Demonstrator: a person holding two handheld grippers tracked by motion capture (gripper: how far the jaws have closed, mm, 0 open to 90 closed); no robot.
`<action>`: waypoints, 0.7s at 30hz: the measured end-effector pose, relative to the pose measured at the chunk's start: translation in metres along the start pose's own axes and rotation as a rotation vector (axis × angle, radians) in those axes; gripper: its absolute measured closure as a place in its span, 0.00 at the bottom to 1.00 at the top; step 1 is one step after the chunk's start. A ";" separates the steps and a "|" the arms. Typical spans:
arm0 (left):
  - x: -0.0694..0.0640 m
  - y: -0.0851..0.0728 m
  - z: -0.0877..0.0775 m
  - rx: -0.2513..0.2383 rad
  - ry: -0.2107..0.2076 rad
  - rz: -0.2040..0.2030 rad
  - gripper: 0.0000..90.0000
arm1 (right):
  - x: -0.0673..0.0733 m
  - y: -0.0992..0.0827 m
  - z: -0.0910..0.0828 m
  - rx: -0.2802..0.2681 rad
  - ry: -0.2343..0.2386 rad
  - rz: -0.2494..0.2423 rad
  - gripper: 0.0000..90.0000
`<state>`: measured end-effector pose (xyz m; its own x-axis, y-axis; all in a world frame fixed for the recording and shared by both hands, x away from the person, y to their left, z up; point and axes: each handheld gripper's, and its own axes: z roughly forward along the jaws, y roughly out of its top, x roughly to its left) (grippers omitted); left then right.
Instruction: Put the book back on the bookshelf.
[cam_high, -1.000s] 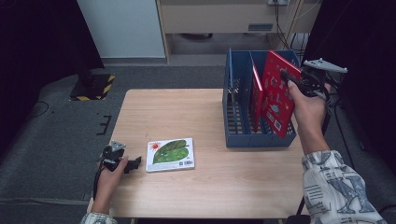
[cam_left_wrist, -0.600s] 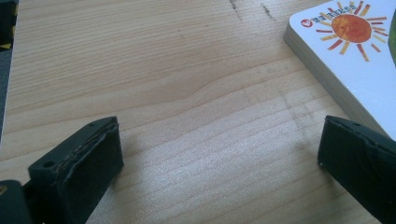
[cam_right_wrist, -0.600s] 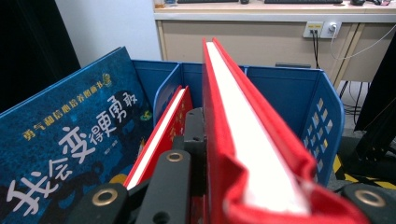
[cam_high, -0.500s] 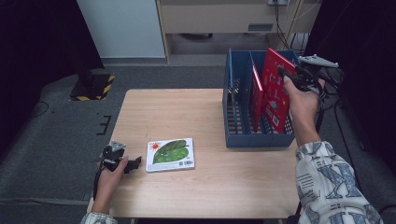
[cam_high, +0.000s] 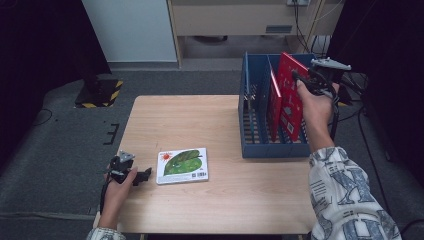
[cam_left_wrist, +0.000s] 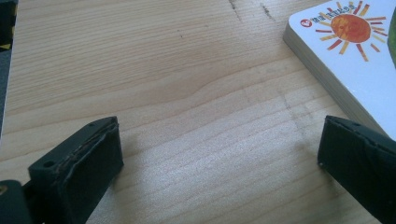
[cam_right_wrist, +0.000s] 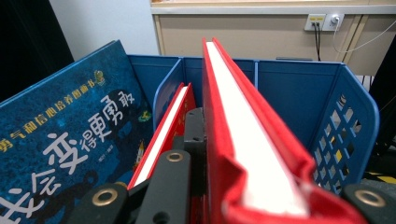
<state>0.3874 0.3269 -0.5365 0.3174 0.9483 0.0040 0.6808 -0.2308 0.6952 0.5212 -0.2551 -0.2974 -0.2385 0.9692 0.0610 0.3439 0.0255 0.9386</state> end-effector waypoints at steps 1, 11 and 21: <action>0.000 0.000 0.000 0.000 0.000 0.000 0.00 | 0.000 0.000 0.001 0.001 0.000 0.002 0.88; 0.000 0.000 0.000 0.000 0.000 -0.001 0.00 | 0.001 -0.002 0.006 -0.012 -0.015 -0.001 0.88; 0.000 0.000 0.000 0.000 0.000 -0.001 0.00 | 0.001 -0.004 0.012 -0.009 -0.021 0.002 0.88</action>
<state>0.3878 0.3262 -0.5365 0.3168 0.9485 0.0036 0.6810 -0.2301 0.6952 0.5308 -0.2511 -0.3055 -0.2190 0.9741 0.0565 0.3367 0.0212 0.9414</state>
